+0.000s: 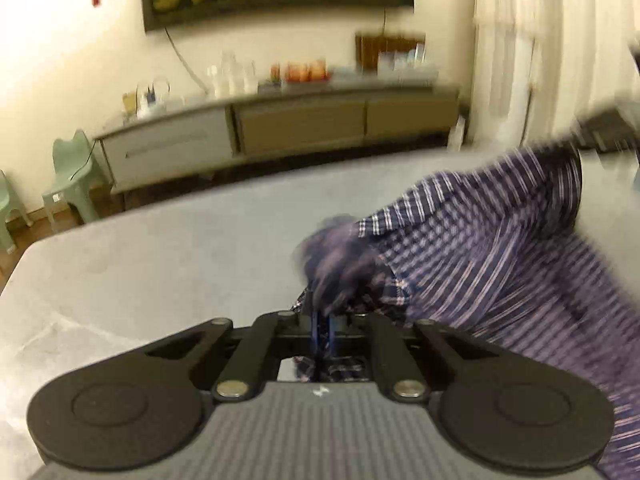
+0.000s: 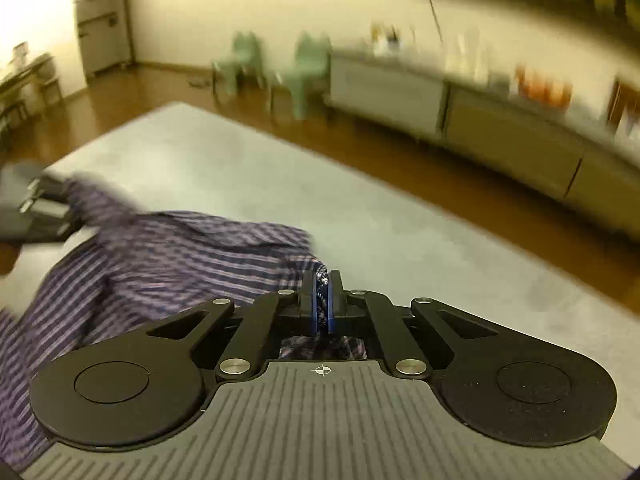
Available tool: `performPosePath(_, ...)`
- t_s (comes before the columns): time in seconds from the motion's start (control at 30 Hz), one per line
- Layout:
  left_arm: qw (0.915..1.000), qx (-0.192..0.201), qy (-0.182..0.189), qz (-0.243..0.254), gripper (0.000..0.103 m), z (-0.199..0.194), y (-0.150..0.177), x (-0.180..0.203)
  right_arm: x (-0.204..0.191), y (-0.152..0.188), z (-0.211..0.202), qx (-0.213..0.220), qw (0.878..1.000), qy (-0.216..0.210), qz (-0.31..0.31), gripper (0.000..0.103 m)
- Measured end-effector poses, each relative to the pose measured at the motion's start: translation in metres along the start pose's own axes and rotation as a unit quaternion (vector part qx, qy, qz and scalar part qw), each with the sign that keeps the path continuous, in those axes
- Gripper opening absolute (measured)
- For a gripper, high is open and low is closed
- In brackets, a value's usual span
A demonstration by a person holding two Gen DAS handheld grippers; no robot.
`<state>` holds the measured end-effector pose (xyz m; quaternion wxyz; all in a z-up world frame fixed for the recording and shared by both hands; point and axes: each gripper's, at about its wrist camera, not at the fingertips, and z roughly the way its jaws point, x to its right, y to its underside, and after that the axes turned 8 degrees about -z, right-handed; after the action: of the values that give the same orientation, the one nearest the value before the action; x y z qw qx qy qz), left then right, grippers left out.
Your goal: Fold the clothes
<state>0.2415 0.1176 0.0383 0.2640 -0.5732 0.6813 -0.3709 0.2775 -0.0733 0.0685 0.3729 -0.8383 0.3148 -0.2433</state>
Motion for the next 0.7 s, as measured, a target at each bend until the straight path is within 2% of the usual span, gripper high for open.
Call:
performPosePath(0.1, 0.9997, 0.021, 0.015, -0.002, 0.005, -0.065, 0.03, 0.002, -0.05, 0.031, -0.083, 0.013, 0.999, 0.011, -0.05, 0.002)
performPosePath(0.13, 0.9997, 0.013, 0.016, -0.01, 0.006, -0.079, 0.046, 0.002, -0.068, 0.051, -0.106, 0.004, 0.997, 0.023, -0.073, 0.002)
performPosePath(0.23, 0.9958, -0.049, 0.003, -0.078, 0.007, -0.096, 0.102, -0.009, -0.102, 0.119, -0.147, -0.026, 0.997, 0.028, -0.068, 0.005)
performPosePath(0.27, 0.9931, -0.052, 0.0, -0.105, 0.008, -0.1, 0.111, -0.014, -0.102, 0.132, -0.153, -0.038, 0.998, 0.038, -0.044, 0.007)
performPosePath(0.3, 0.9895, -0.046, 0.002, -0.137, 0.013, -0.104, 0.116, -0.019, -0.1, 0.142, -0.157, -0.051, 0.997, 0.05, -0.015, 0.019)
performPosePath(0.37, 0.9792, -0.035, 0.011, -0.2, 0.019, -0.113, 0.124, -0.03, -0.095, 0.162, -0.165, -0.075, 0.993, 0.074, 0.043, 0.023)
performPosePath(0.4, 0.9742, -0.031, 0.022, -0.223, 0.027, -0.115, 0.126, -0.033, -0.093, 0.172, -0.169, -0.087, 0.99, 0.087, 0.072, 0.03)
performPosePath(0.43, 0.9698, -0.03, 0.032, -0.24, 0.037, -0.117, 0.129, -0.033, -0.087, 0.174, -0.178, -0.068, 0.988, 0.074, 0.119, 0.037)
performPosePath(0.47, 0.965, -0.029, 0.042, -0.257, 0.042, -0.118, 0.131, -0.033, -0.081, 0.174, -0.187, -0.039, 0.983, 0.055, 0.17, 0.041)
performPosePath(0.53, 0.9551, -0.041, 0.065, -0.286, 0.057, -0.114, 0.136, -0.031, -0.072, 0.183, -0.191, -0.002, 0.96, 0.007, 0.28, 0.05)
performPosePath(0.6, 0.945, -0.057, 0.087, -0.31, 0.062, -0.107, 0.142, -0.026, -0.068, 0.197, -0.185, 0.019, 0.921, -0.051, 0.386, 0.054)
performPosePath(0.63, 0.9422, -0.062, 0.093, -0.316, 0.066, -0.103, 0.145, -0.023, -0.07, 0.204, -0.179, 0.023, 0.903, -0.074, 0.423, 0.054)
performPosePath(0.7, 0.9412, -0.059, 0.095, -0.319, 0.071, -0.099, 0.145, -0.017, -0.074, 0.211, -0.167, 0.021, 0.881, -0.093, 0.463, 0.056)
